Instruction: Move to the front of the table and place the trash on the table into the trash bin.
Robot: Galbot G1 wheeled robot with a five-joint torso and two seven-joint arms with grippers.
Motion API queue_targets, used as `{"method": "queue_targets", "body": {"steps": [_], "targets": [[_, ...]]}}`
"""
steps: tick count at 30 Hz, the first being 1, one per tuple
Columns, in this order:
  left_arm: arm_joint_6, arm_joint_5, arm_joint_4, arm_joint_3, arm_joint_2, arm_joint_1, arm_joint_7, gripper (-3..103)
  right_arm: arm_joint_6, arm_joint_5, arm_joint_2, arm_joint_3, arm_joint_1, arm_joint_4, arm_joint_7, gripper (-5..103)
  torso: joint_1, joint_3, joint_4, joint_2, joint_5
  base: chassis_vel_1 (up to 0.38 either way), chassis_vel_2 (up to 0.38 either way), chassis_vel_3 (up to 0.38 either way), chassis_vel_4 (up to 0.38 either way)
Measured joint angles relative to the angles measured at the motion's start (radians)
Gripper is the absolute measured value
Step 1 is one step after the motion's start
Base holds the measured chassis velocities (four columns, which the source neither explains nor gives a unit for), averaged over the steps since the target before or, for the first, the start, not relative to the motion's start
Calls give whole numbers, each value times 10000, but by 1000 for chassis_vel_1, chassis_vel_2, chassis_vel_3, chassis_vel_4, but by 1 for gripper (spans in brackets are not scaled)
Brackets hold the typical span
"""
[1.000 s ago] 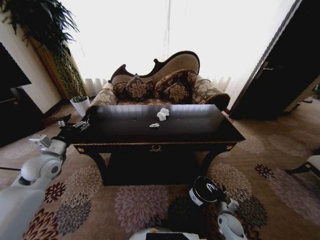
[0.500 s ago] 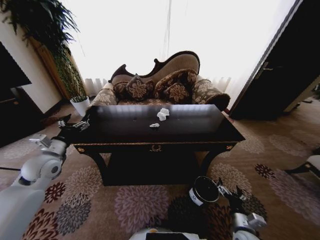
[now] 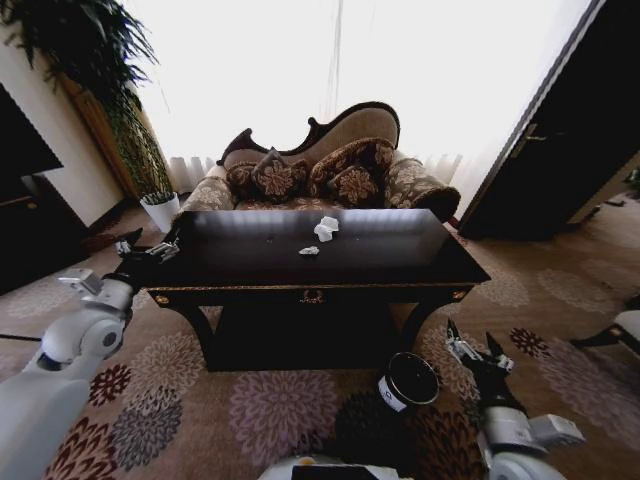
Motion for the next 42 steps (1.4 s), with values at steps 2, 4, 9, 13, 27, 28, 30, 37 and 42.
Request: {"method": "queue_targets", "body": {"steps": [2,4,9,13,27,28,30,37,42], "targets": [[0,0,0,0,0,0,-1,100,-203,10,-460,-54,384,-158,130,100,0,0,1,0,3,0,0,0,0],[0,0,0,0,1,0,0,100,-402,128,-808,-61,674,-241,220,100,0,1,1,0,4,0,0,0,0],[0,0,0,1,0,0,0,100,-1103,587,-2414,-268,1753,-339,578,100,1,1,2,0,2,0,0,0,0],[0,0,0,0,0,0,0,100,-1540,1051,-3921,-531,2687,-523,696,100,1,2,4,-1,1,0,0,0,0],[0,0,0,0,0,0,-1,100,-1922,1835,-7266,-3112,6556,-2685,471,100,1,2,1,-1,-1,0,0,0,0],[0,0,0,0,0,0,-1,100,-1922,1835,-7266,-3112,6556,-2685,471,100,1,2,1,-1,-1,0,0,0,0],[0,0,0,0,0,0,-4,100,-1946,1979,-7468,-3825,7455,-3102,467,100,1,2,2,-1,2,0,0,0,0],[0,0,0,0,0,0,-1,100,-2052,2634,-7784,-7533,11219,-4664,373,100,3,1,0,-1,0,0,0,0,0],[0,0,-1,0,0,0,2,100,-2219,2923,-7422,-9644,13223,-5314,368,100,3,1,4,-1,2,0,0,0,0]]}}
